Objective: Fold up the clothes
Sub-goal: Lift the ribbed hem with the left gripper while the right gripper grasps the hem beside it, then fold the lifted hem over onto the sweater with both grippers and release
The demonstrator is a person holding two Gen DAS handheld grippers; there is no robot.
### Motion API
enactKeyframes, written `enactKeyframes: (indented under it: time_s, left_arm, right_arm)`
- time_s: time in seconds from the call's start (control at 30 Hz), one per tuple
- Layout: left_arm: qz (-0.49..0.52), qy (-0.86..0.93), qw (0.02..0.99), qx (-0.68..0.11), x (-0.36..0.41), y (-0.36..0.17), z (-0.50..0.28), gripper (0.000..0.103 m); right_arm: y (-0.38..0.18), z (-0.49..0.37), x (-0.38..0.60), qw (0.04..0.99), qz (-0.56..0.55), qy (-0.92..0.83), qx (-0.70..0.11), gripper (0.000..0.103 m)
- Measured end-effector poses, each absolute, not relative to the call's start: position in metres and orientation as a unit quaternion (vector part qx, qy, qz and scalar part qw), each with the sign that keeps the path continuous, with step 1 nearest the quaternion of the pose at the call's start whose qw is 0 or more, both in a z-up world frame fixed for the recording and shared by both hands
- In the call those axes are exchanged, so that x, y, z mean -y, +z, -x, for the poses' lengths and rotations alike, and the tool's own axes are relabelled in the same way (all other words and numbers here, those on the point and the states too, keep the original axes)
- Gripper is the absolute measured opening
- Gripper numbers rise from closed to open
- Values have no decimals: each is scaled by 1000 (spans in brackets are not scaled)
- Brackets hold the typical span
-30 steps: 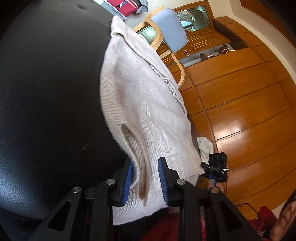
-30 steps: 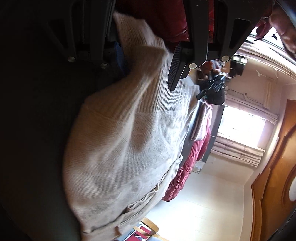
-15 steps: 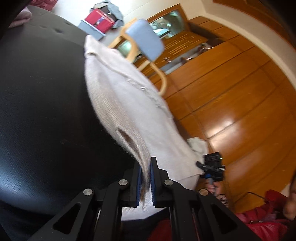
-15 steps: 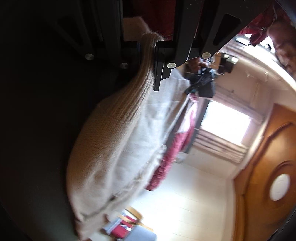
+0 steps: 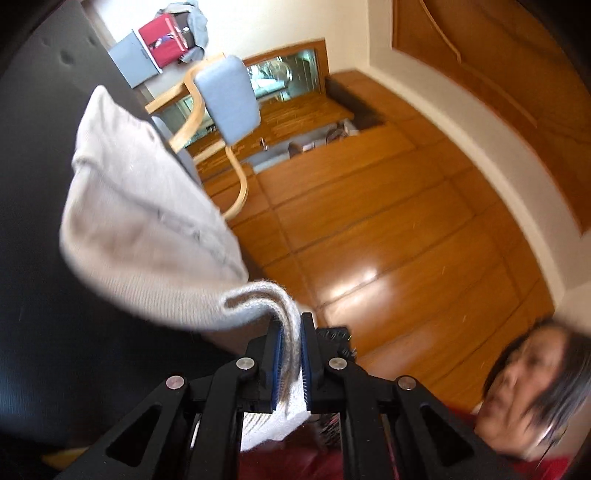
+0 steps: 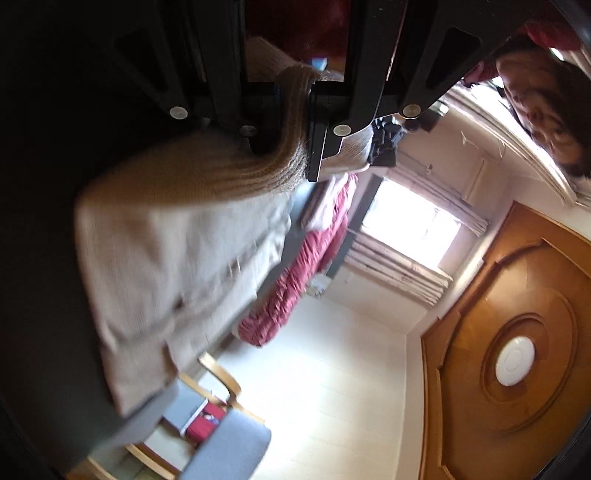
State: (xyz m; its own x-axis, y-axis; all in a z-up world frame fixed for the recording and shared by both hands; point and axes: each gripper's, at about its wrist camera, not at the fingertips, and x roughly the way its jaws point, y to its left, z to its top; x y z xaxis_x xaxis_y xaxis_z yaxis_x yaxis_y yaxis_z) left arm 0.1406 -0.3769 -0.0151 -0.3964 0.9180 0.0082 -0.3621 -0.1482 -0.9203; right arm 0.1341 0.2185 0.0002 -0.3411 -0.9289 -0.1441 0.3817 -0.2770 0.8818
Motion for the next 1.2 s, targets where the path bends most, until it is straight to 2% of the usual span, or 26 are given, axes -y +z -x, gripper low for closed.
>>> enactKeyframes:
  time_s: [0.13,0.27,0.53,0.67,0.7,0.77,0.83,0.9,1.0,1.13,1.2]
  left_arm:
    - [298,677,443,507,373,-25,-80,7]
    - [311,650,409,560,366,-51,-15,7]
    - [353,638,335,597,350,-88,99,7]
    - [375,616,318,615,340,-112,120,11]
    - [379,617,324,609,341,-112,119,17]
    - [395,625,333,585,344,-109,116,21]
    - [409,622,345,572,342,-108,110,24]
    - [422,613,357,565,339,-107,104,29]
    - [430,592,369,573,336,-109,98,31]
    - [427,560,358,613,336,-117,107,31]
    - [390,566,336,644,342,-115,122,32]
  right_arm:
    - [15,-79,-227,453,-333,-724,399,11]
    - [3,-18,-218,431,-362,-716,413,11]
    - [-46,97,-222,359,-410,-695,470,11]
    - [-78,130,-219,314,-441,-680,495,11]
    - [-75,130,-220,319,-438,-680,494,14]
    - [-67,124,-220,331,-436,-683,483,26]
    - [-55,115,-217,346,-436,-689,464,42]
    - [-45,106,-214,361,-440,-694,442,45]
    - [-37,98,-205,379,-456,-694,408,58]
    - [-36,107,-190,390,-486,-678,391,60]
    - [-33,124,-188,386,-475,-679,405,60]
